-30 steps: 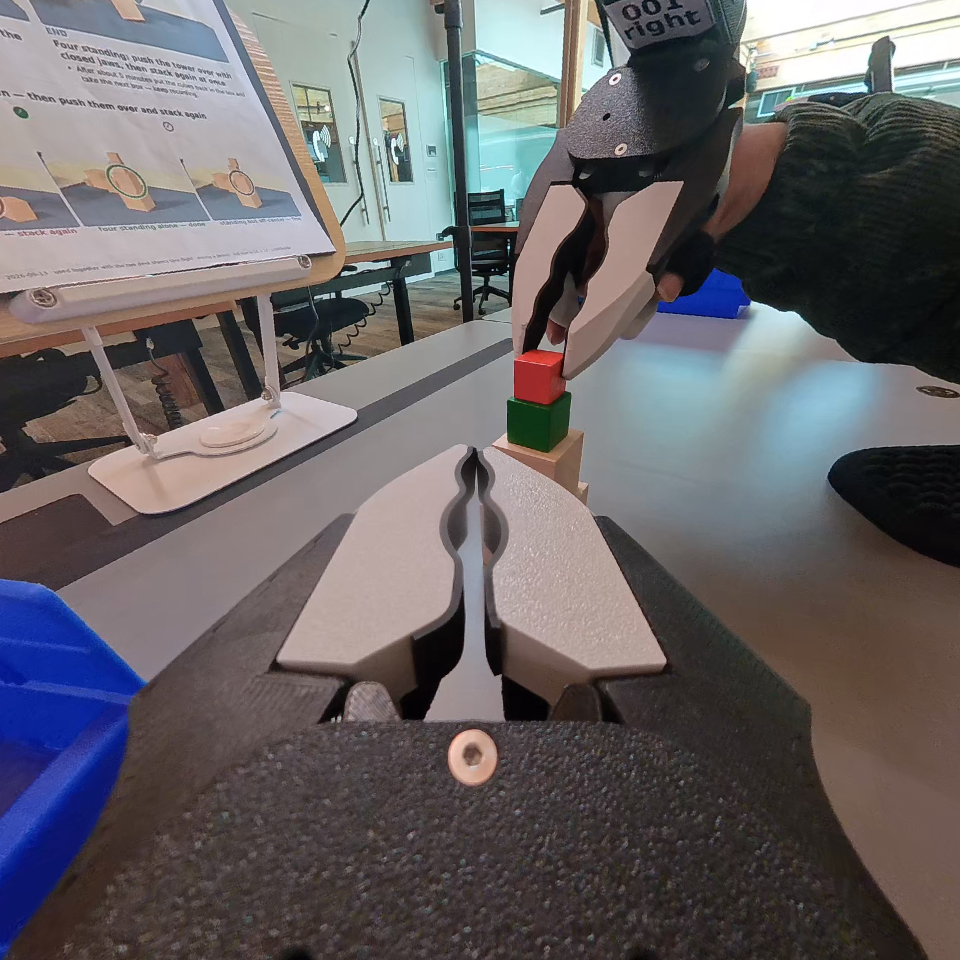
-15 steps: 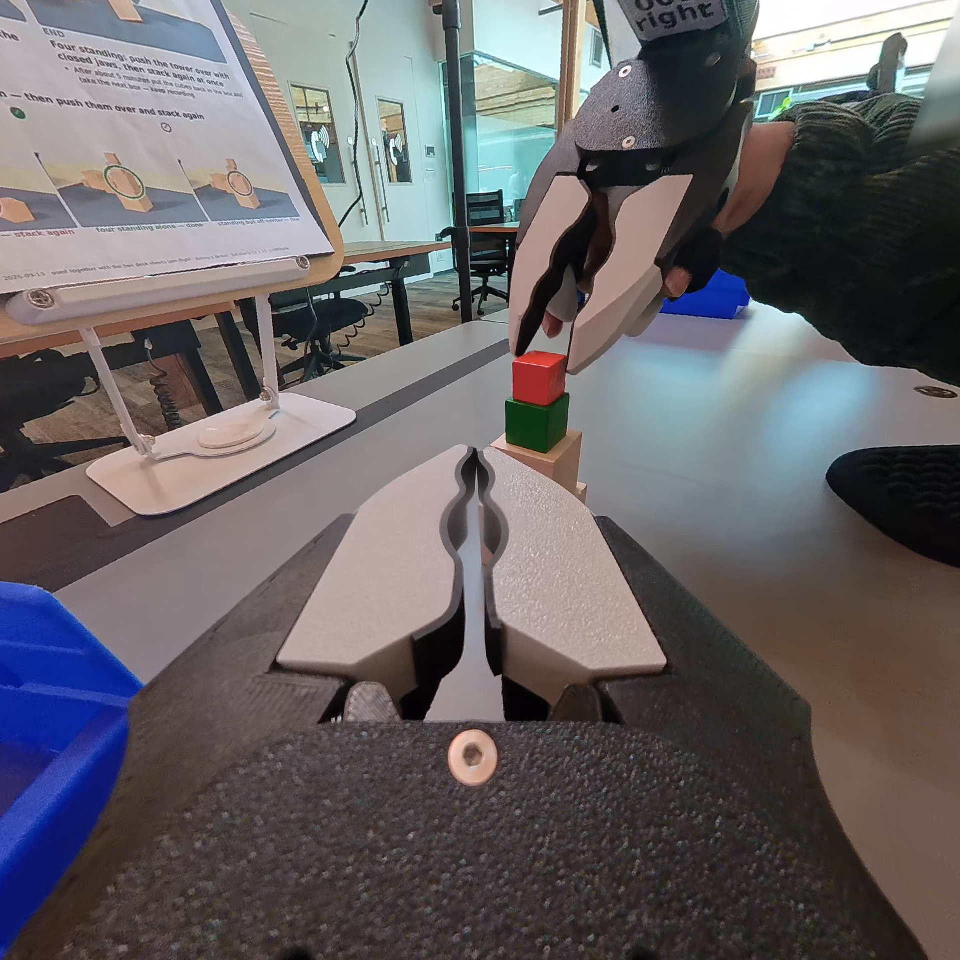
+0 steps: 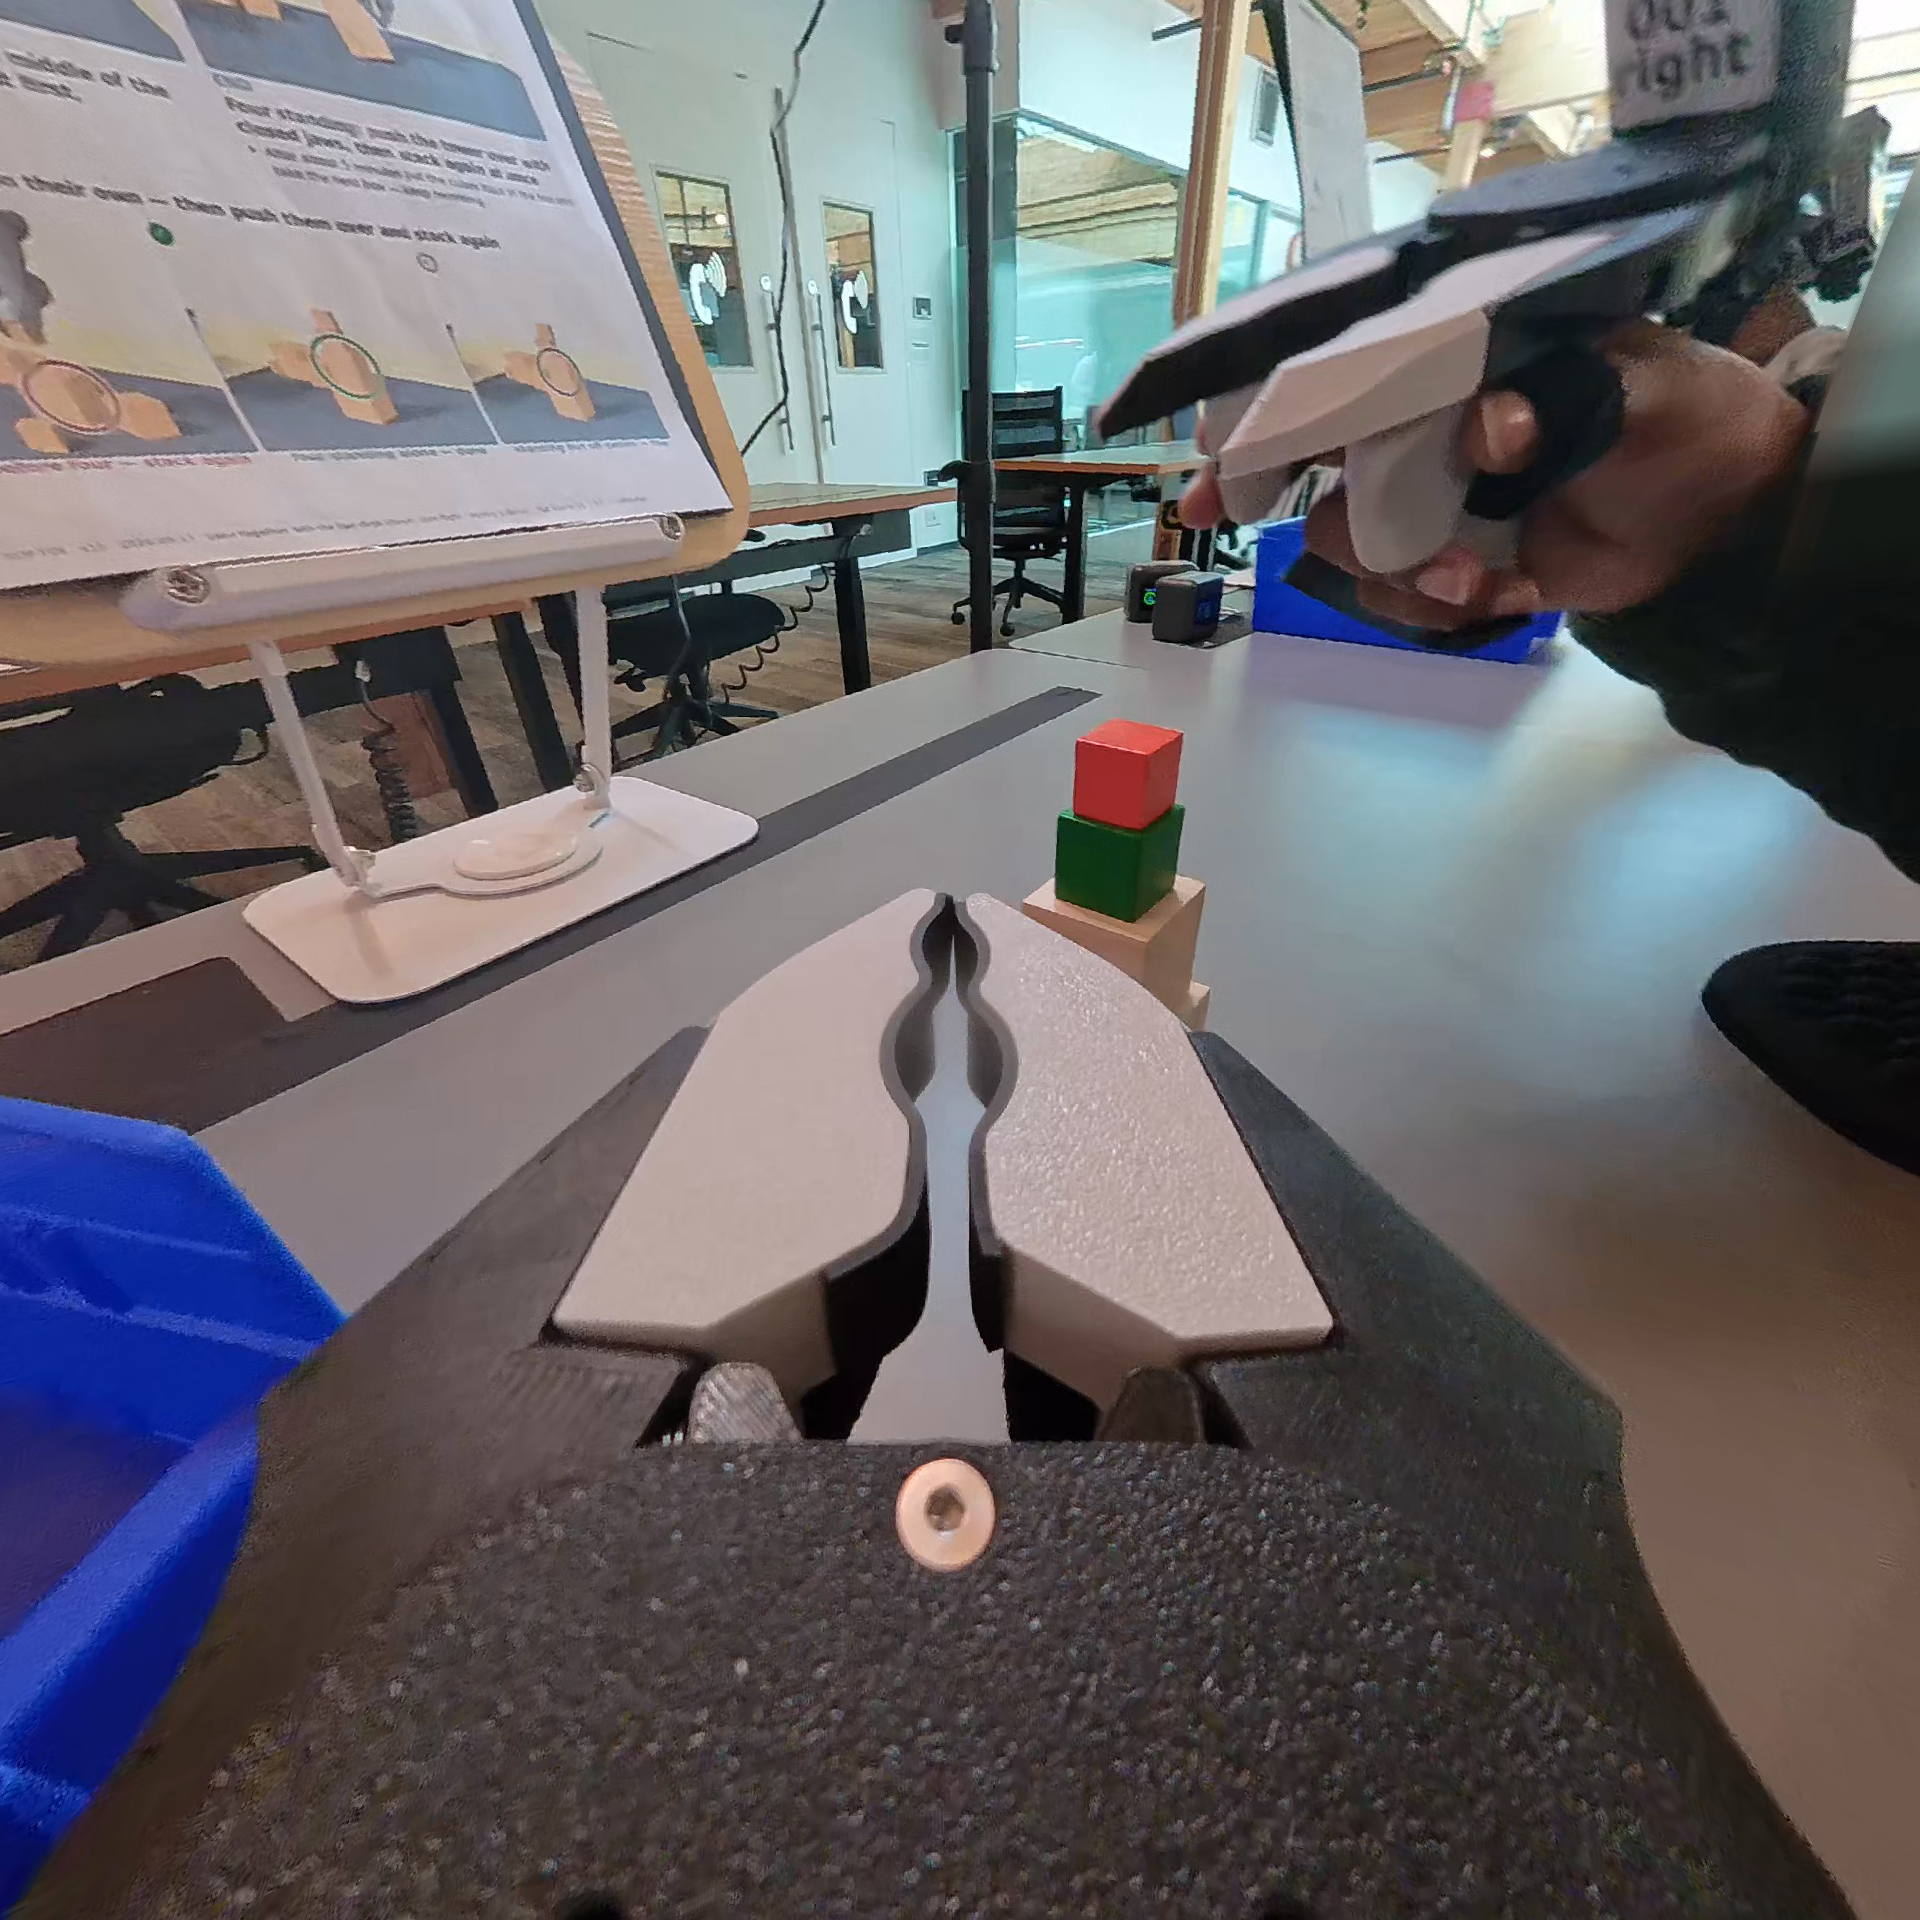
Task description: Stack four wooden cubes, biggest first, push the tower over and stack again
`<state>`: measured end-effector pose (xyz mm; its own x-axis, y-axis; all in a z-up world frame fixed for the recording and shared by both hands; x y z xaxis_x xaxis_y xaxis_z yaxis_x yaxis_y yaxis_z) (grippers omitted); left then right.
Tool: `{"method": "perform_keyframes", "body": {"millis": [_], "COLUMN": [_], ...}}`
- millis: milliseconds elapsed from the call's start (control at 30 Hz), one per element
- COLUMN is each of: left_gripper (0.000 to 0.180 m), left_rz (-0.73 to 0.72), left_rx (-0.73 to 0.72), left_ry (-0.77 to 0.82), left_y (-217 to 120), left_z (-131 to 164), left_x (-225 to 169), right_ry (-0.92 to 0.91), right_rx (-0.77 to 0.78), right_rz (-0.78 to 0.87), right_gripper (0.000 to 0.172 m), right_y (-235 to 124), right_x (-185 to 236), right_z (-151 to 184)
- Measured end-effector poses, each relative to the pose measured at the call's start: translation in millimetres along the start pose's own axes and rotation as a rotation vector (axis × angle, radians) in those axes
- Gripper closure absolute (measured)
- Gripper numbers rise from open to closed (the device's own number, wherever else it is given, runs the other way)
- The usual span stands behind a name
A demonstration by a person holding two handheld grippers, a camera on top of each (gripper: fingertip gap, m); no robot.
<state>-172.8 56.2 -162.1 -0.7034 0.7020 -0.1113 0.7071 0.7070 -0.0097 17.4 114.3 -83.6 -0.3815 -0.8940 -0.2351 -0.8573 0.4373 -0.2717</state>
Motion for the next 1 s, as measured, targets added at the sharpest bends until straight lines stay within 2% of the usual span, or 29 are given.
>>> {"method": "perform_keyframes", "body": {"millis": [133,267,467,600,733,1000], "left_gripper": [0.18,0.18,0.18,0.18,0.18,0.18], "left_rz": [-0.071,-0.141,-0.191,-0.22,-0.235,-0.261], "left_rx": [-0.015,-0.031,-0.035,-0.023,-0.022,-0.006], "left_ry": [0.01,0.011,0.01,0.028,0.038,0.03], "left_y": [-2,-5,-6,-5,-6,-6], "left_z": [-3,-5,-3,1,1,5], "left_x": [7,14,20,24,26,32], "right_ry": [0.07,0.15,0.212,0.243,0.261,0.275], "right_rx": [-0.073,-0.054,-0.027,-0.06,-0.081,-0.095], "right_rz": [0.237,0.324,0.412,0.501,0.547,0.51], "right_gripper": [0.114,0.113,0.131,0.153,0.171,0.172], "right_y": [-18,-27,-46,-59,-69,-63], "right_x": [1,19,17,-2,-9,-5], "right_z": [14,41,80,103,112,111]}}
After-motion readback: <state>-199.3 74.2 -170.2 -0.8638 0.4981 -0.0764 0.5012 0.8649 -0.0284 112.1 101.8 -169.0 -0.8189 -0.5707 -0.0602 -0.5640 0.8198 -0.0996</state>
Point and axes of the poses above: each gripper's, where its closed fingertips meet, y out along the fingers, z out of its underside, x = y × z across the jaws, the point moved 5 cm from there along -y, back along the fingers, and after that the axes turned 8 degrees about -y, right-handed, at the moved point
